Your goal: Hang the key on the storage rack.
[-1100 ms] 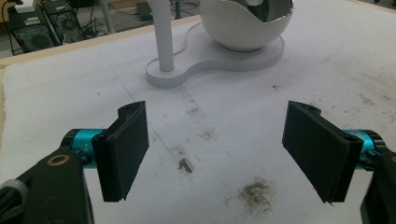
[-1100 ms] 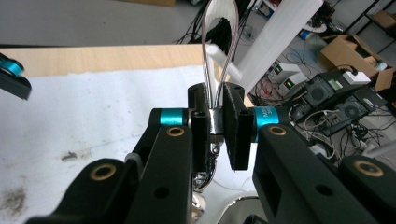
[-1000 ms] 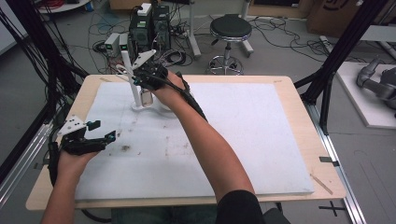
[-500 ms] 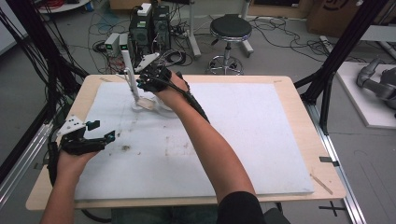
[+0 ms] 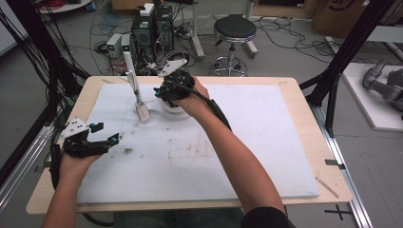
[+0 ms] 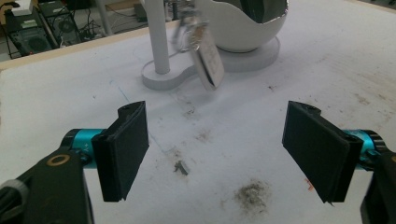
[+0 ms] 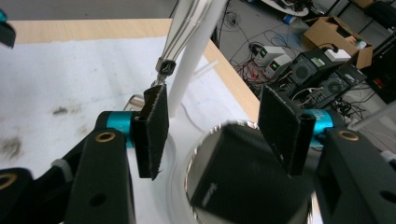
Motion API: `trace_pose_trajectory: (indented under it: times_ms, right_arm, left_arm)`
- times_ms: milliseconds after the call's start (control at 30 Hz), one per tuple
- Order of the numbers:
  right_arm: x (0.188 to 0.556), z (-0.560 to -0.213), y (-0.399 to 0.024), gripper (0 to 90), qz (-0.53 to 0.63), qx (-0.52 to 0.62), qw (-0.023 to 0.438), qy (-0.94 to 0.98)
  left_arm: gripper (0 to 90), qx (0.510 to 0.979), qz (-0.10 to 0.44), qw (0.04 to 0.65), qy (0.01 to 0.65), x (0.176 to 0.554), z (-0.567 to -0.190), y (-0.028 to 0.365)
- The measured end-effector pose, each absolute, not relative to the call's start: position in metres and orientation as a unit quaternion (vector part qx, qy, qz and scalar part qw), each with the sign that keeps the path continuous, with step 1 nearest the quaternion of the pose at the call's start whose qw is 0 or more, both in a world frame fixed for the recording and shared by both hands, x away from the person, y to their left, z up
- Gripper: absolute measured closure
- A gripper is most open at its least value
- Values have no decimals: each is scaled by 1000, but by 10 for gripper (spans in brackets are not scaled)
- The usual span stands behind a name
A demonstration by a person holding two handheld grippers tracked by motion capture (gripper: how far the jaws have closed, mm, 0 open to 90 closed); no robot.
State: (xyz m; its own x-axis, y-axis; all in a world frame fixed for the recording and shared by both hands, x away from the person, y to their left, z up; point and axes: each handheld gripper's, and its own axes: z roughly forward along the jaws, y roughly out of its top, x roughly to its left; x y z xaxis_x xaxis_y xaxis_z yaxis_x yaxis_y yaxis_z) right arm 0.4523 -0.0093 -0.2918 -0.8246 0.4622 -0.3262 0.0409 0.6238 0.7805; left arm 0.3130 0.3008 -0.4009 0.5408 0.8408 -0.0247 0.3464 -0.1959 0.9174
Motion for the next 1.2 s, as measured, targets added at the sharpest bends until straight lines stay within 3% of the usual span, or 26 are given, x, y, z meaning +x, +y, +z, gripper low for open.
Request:
trace_pose_trajectory:
  times_ms: [267, 400, 600, 1200]
  right_arm:
    - [442, -298, -58, 347, 396, 194, 215, 871]
    - [432, -302, -79, 348, 423, 189, 239, 853]
    - [420, -312, -109, 308, 428, 218, 215, 850]
    - [378, -353, -199, 272, 449, 291, 202, 821]
  left_arm:
    - [228, 734, 254, 490, 396, 315, -400, 292]
    - [228, 734, 251, 493, 393, 318, -400, 288]
    - [228, 738, 247, 494, 388, 324, -401, 284]
    - [228, 751, 230, 500, 364, 340, -402, 262]
